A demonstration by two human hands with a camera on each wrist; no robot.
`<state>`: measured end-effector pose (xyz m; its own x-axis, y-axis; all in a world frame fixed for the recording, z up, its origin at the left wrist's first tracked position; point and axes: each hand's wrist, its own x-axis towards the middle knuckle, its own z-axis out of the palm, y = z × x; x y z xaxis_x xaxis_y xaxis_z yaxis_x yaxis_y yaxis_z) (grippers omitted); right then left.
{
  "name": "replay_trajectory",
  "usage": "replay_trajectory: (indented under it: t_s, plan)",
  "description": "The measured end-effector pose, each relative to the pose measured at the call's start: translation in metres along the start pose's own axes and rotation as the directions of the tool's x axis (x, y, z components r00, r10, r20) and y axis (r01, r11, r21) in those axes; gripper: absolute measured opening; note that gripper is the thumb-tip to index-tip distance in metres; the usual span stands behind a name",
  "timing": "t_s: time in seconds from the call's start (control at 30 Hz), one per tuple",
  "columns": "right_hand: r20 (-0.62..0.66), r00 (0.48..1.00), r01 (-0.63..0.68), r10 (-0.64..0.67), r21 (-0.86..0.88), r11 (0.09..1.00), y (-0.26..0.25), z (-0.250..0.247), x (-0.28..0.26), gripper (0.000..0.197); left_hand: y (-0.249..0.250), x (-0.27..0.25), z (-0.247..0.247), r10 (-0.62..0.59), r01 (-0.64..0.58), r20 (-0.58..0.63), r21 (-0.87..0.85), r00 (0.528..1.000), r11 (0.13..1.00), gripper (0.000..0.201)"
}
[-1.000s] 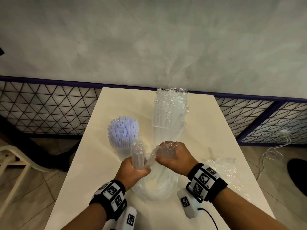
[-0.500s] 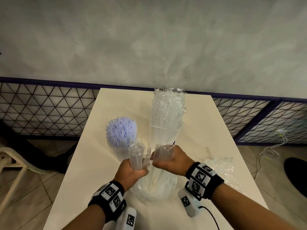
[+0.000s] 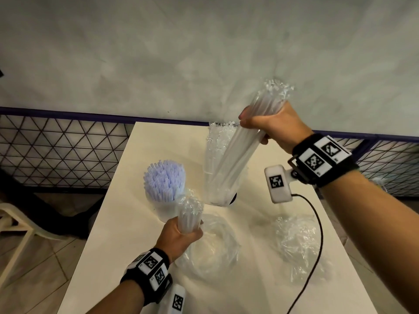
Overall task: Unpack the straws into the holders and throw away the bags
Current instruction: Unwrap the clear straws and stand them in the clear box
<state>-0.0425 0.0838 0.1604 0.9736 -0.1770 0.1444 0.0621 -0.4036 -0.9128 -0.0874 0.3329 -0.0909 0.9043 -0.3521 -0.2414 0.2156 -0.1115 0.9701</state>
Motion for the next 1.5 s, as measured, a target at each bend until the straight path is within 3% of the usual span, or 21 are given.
replay_trajectory:
  t_s: [0.27,0.4,0.57,0.7,0.8,0.9,0.97,1.1,1.2,1.33,1.43,1.5]
  plan:
    - [0.009,1.000,0.030,-0.029,-0.117,0.993,-0.006,-0.001,0.025,0.010,0.000,0.002,0.001,-0.007,0.007,-0.006,0.104,1.000,0.995,0.037]
    - [0.009,1.000,0.005,-0.004,-0.146,0.989,0.007,0.006,0.032,0.030,-0.001,0.003,0.002,-0.018,0.019,-0.009,0.124,1.000,0.992,0.026]
    - [0.052,0.999,0.016,-0.007,-0.179,0.984,-0.005,0.002,0.033,0.013,0.000,0.001,0.002,-0.027,0.028,-0.012,0.130,1.000,0.991,0.017]
    - [0.175,0.985,0.045,-0.007,-0.216,0.975,-0.008,0.001,0.033,0.014,-0.001,0.002,0.003,-0.045,0.047,-0.019,0.121,0.999,0.992,0.029]
    - [0.196,0.981,0.042,0.004,-0.231,0.972,0.001,0.003,0.036,0.017,0.000,0.003,0.003,-0.045,0.048,-0.025,0.126,0.999,0.991,0.029]
    - [0.176,0.982,-0.022,0.068,-0.254,0.967,0.026,0.011,0.039,0.026,-0.001,0.003,0.003,-0.041,0.045,-0.028,0.135,0.999,0.990,0.024]
    - [0.117,0.982,-0.108,0.147,-0.288,0.952,0.049,0.020,0.037,0.042,-0.001,0.002,0.003,-0.039,0.043,-0.034,0.138,0.999,0.990,0.017]
    - [-0.022,0.982,-0.184,0.190,-0.372,0.910,0.075,0.041,0.020,0.051,-0.001,0.004,0.003,-0.031,0.032,-0.004,0.127,1.000,0.991,0.014]
    - [-0.025,0.995,-0.098,0.095,-0.260,0.961,0.073,0.043,0.013,0.079,-0.002,0.004,0.001,-0.035,0.035,0.005,0.109,0.999,0.993,0.021]
    - [-0.106,0.982,0.152,-0.156,-0.039,0.988,0.063,0.035,0.020,0.103,-0.002,0.004,0.001,-0.022,0.020,0.010,0.111,1.000,0.994,0.020]
    - [-0.174,0.941,0.265,-0.292,-0.161,0.951,0.048,0.034,0.025,0.099,-0.004,0.006,0.001,-0.035,0.035,-0.003,0.132,0.999,0.991,0.022]
    - [-0.079,0.898,0.376,-0.432,-0.368,0.850,0.047,0.035,0.032,0.084,-0.005,0.007,0.002,-0.042,0.043,-0.008,0.136,0.999,0.990,0.023]
